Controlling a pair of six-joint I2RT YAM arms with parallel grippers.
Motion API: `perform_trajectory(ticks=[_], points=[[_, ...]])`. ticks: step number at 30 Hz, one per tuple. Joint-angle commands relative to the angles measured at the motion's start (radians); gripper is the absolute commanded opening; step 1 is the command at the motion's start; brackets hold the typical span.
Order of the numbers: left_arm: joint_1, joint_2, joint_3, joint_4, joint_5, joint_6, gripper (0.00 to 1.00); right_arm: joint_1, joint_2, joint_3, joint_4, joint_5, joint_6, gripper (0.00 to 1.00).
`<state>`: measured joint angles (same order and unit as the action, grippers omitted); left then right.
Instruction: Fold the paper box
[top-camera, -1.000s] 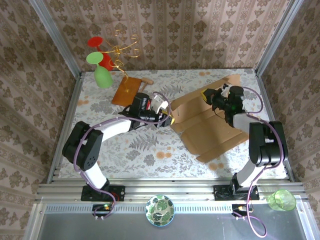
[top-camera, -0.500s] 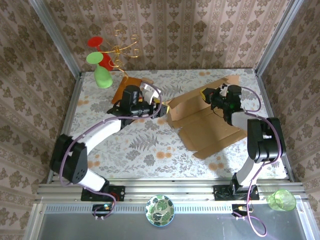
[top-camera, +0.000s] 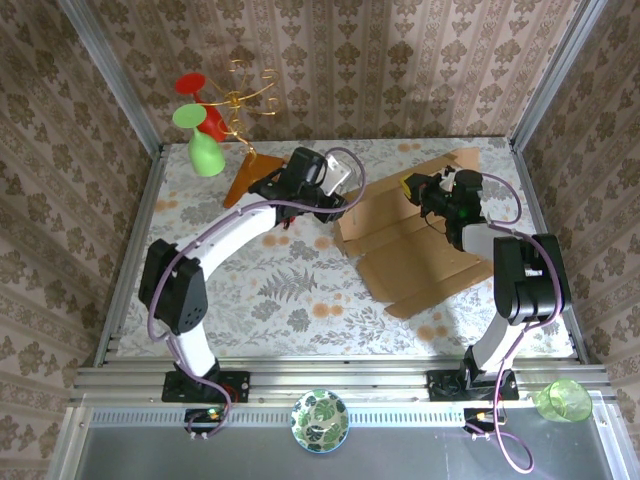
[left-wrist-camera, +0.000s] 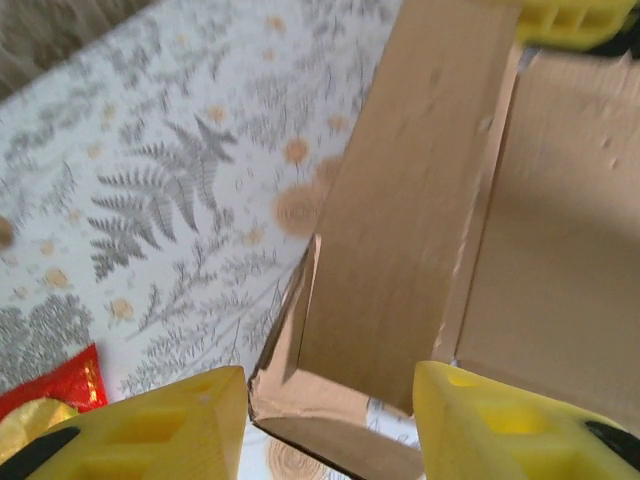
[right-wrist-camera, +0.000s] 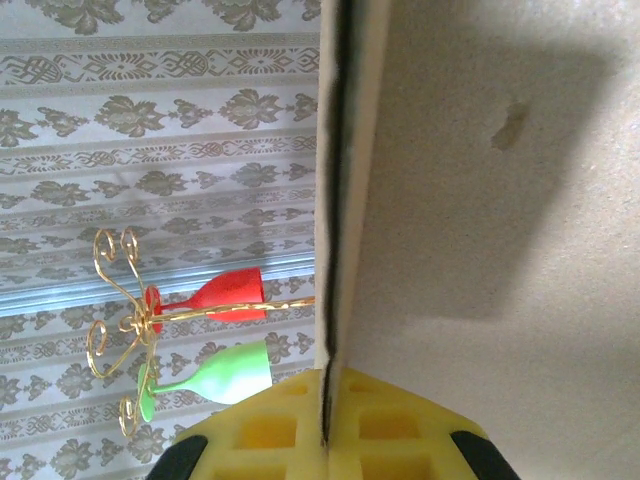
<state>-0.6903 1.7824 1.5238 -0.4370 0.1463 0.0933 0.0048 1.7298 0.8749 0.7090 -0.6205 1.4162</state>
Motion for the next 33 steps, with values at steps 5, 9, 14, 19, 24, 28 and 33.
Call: perform_trajectory(ticks=[5,9,14,19,24,28,33], points=[[-0.006,0.045,0.108,-0.096,0.023,0.125,0.48,0.005,-0.011,-0.020,0.046,0.010,0.006,0.00],[-0.009,0.076,0.148,-0.142,-0.001,0.161,0.50,0.006,-0.016,-0.020,0.049,0.007,0.012,0.00],[-0.008,0.117,0.201,-0.205,0.047,0.207,0.54,0.006,-0.018,-0.021,0.052,0.010,0.015,0.00],[-0.005,0.148,0.239,-0.232,0.048,0.214,0.59,0.009,-0.022,-0.024,0.058,0.010,0.021,0.00],[-0.024,0.187,0.280,-0.236,0.041,0.204,0.63,0.011,-0.024,-0.034,0.064,0.010,0.025,0.00],[-0.039,0.216,0.311,-0.231,0.024,0.185,0.66,0.012,-0.025,-0.039,0.075,0.015,0.033,0.00],[-0.053,0.216,0.322,-0.214,-0.001,0.155,0.65,0.011,-0.027,-0.042,0.092,0.016,0.038,0.00]])
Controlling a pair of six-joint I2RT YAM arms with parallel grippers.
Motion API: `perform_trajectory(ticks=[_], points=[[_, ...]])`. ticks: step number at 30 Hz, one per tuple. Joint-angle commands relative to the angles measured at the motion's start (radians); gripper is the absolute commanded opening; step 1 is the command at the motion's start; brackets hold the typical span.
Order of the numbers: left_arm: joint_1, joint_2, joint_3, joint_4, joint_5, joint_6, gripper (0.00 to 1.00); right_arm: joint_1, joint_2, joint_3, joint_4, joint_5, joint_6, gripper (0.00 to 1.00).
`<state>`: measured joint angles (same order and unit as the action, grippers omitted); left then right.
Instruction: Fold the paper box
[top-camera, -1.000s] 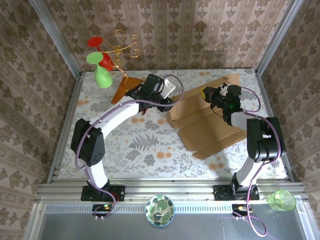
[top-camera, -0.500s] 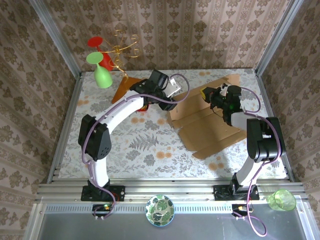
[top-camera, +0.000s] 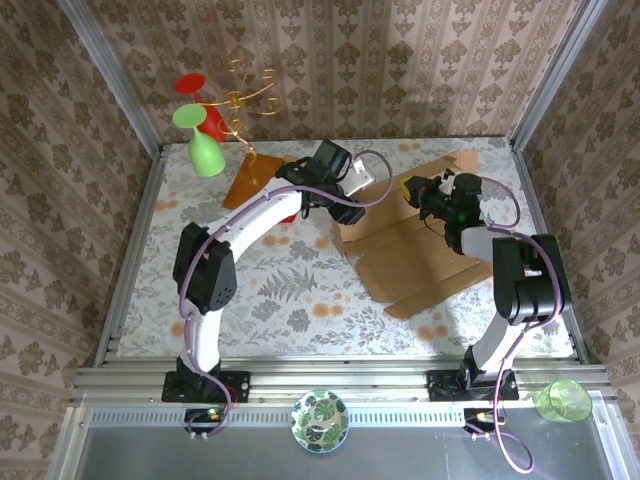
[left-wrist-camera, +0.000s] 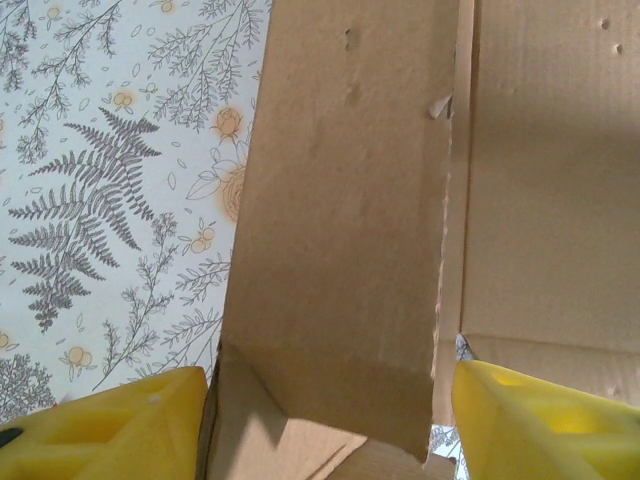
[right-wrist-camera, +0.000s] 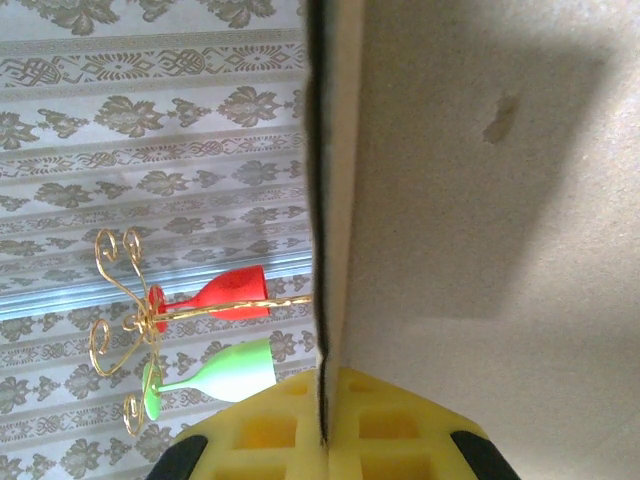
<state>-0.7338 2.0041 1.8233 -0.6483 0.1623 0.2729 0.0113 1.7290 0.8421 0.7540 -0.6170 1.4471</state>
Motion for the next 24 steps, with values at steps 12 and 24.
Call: perform_trajectory(ticks=[12,24], points=[[0.052,-0.388,-0.260,0.185,-0.165,-0.264,0.66,0.020,0.024,-0.019,0.240,0.008,0.079,0.00],[0.215,-0.541,-0.532,0.236,-0.067,-0.364,0.51,0.061,0.110,0.050,0.229,0.013,0.104,0.00]])
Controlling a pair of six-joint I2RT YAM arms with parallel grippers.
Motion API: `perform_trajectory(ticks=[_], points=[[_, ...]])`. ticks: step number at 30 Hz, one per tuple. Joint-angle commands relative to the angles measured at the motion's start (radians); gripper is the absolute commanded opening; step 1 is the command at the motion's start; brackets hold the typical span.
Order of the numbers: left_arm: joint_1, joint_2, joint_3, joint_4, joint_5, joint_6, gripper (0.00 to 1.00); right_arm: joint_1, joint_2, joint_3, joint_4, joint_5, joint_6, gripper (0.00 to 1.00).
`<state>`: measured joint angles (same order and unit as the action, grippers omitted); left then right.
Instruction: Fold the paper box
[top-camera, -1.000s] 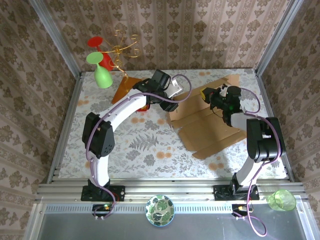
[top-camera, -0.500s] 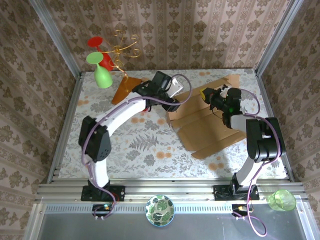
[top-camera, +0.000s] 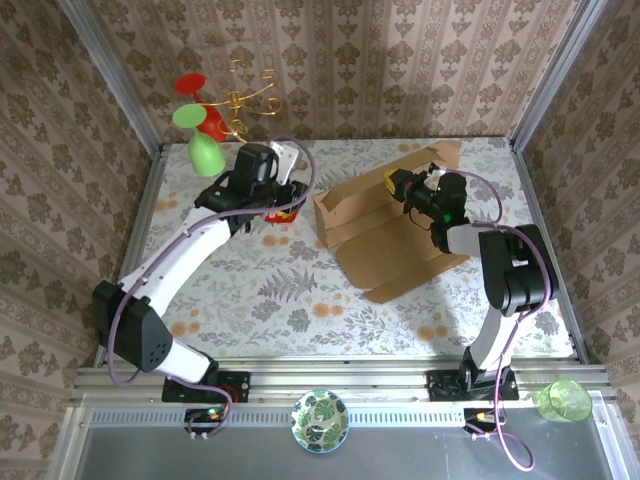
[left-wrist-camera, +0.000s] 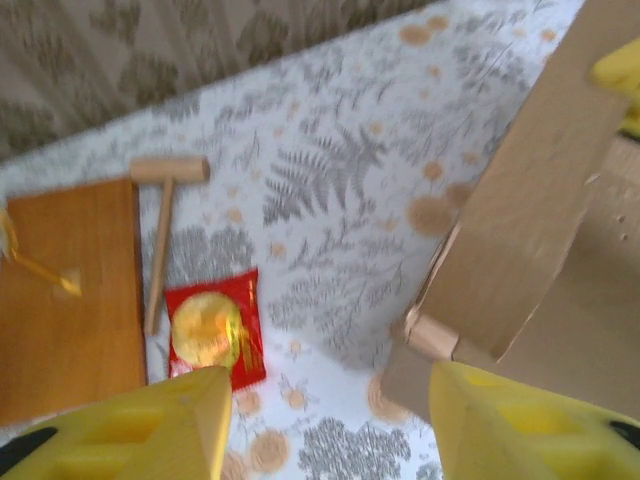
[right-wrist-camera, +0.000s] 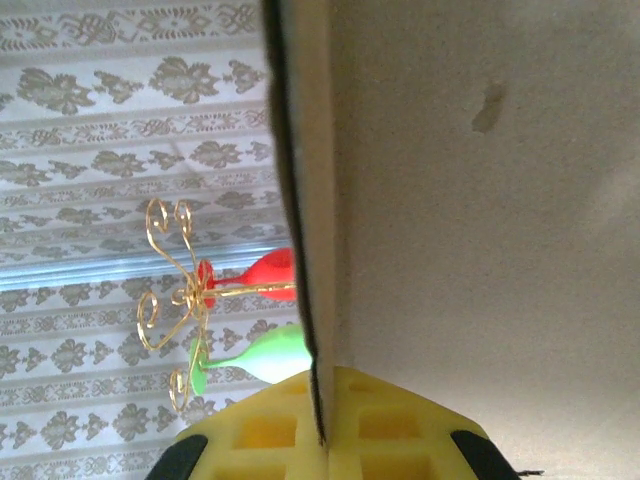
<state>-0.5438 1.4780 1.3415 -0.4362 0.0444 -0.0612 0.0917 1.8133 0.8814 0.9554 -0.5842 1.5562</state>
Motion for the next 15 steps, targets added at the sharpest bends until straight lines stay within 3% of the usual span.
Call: perform_trajectory(ticks=[1,5,15], points=[[0.033,-0.016,-0.071,0.036,0.071,-0.018,0.48,-0.025,0.029,0.004,0.027,-0.038,-0.013,0.00],[0.041,-0.011,-0.158,0.103,0.134,0.042,0.40,-0.048,0.038,-0.036,0.034,-0.087,-0.040,0.00],[0.045,0.050,-0.345,0.372,0.362,0.150,0.34,-0.070,0.046,-0.054,-0.008,-0.168,-0.102,0.00]])
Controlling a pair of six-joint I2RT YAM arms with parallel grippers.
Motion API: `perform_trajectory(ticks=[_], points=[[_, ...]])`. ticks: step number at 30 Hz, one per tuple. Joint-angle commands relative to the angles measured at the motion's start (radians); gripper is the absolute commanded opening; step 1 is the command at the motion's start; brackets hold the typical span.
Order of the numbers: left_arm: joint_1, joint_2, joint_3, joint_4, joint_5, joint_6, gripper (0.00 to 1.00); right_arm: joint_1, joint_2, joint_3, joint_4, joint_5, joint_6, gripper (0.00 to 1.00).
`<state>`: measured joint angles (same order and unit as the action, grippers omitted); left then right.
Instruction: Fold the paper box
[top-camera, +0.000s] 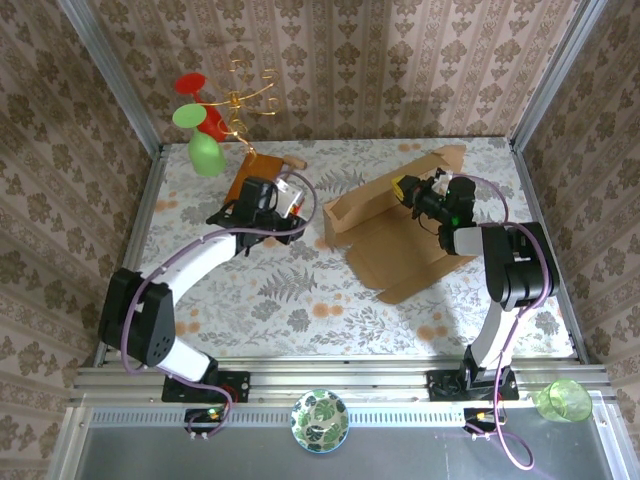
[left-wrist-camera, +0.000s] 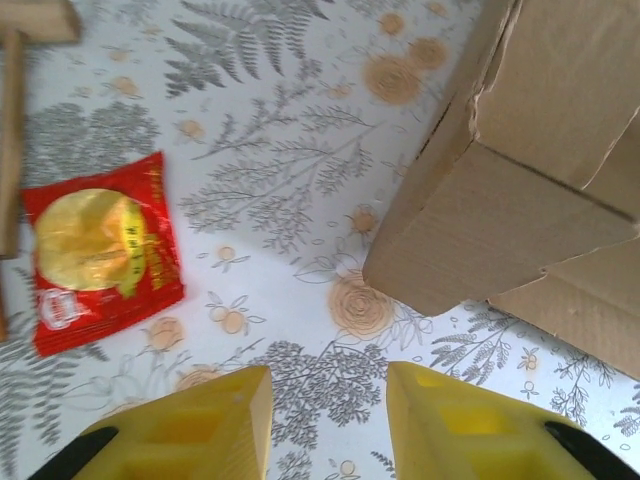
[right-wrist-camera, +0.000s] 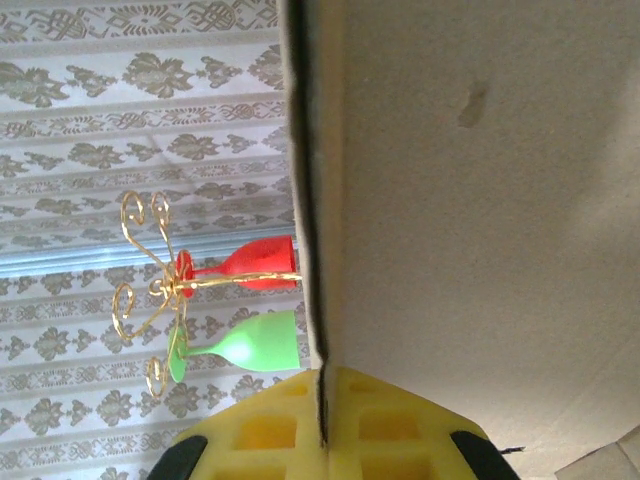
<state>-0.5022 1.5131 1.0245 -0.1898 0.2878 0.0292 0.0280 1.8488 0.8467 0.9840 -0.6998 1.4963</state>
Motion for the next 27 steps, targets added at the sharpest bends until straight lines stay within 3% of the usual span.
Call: perform_trajectory(ticks=[1,11,20,27], points=[[0.004,0.022,-0.045,0.161,0.142,0.072,0.35,-0.009,0.007,-0.021,-0.044,-0.056,-0.048,0.00],[-0.016,0.137,-0.085,0.339,0.313,0.271,0.41,-0.020,0.004,-0.007,-0.088,-0.081,-0.062,0.00],[-0.036,0.219,-0.062,0.416,0.400,0.271,0.37,-0.020,0.009,0.002,-0.105,-0.081,-0.064,0.00],[-0.084,0.229,-0.069,0.480,0.379,0.209,0.29,-0.018,0.011,0.004,-0.091,-0.075,-0.049,0.00]])
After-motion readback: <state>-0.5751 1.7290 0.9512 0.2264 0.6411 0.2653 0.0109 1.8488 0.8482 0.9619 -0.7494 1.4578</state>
